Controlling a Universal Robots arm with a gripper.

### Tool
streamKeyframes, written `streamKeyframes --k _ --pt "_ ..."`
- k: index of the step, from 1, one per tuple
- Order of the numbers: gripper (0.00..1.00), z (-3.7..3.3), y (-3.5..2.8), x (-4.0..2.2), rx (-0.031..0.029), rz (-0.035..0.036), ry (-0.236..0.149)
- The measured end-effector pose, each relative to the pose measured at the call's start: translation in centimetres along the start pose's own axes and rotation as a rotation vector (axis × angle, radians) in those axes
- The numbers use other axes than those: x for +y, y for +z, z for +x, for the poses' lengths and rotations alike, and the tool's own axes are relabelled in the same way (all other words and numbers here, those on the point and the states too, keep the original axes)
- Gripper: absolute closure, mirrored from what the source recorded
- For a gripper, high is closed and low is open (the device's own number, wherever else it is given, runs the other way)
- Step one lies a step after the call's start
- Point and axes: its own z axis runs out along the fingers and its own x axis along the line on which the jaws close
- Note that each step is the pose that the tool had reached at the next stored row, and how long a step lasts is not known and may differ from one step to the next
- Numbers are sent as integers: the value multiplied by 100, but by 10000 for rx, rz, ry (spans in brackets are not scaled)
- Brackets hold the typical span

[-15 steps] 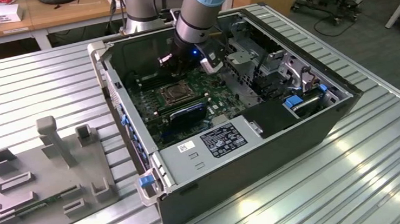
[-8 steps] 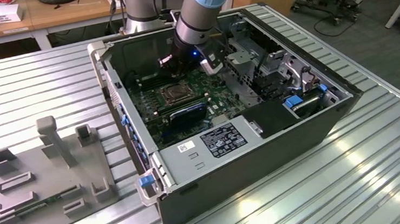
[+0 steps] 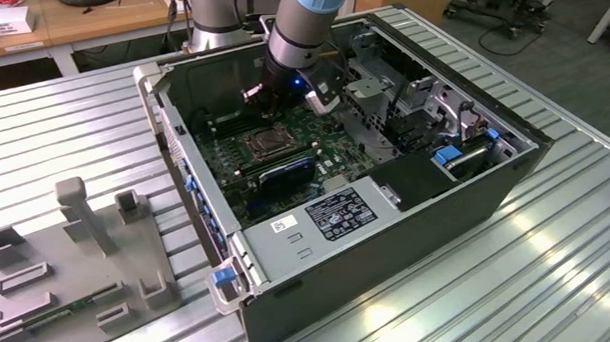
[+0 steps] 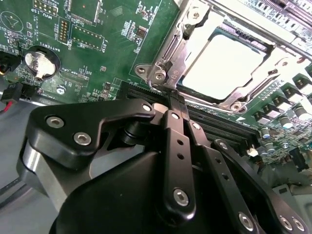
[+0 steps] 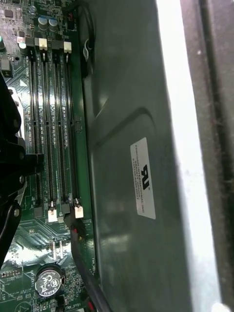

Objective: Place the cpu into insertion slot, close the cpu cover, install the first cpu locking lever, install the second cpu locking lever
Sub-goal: 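Install the first cpu locking lever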

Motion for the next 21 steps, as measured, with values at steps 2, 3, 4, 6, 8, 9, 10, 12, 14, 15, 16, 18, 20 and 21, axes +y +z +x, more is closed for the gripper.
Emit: streamKeyframes --k 2,3,4,6,8,9,10,12,14,15,16,18,20,21 --pt "89 0 -2 1 0 -2 0" --pt "89 1 -7 3 -1 -6 -1" --pt "89 2 -16 6 -1 -7 -1" --pt "89 6 -44 14 1 0 1" --pt "89 11 -81 26 0 -2 0" --pt "89 13 -99 31 1 0 0" --pt "89 16 -119 38 1 1 1" --pt "89 19 -146 46 2 1 1" --pt "89 20 -152 49 -6 63 5" --pt "89 20 -156 50 -11 123 12" --pt "89 20 -156 49 -13 144 14" --pt "89 21 -156 49 -14 145 15" --pt "89 25 -156 49 -15 147 17" --pt "89 25 -156 49 -20 147 13"
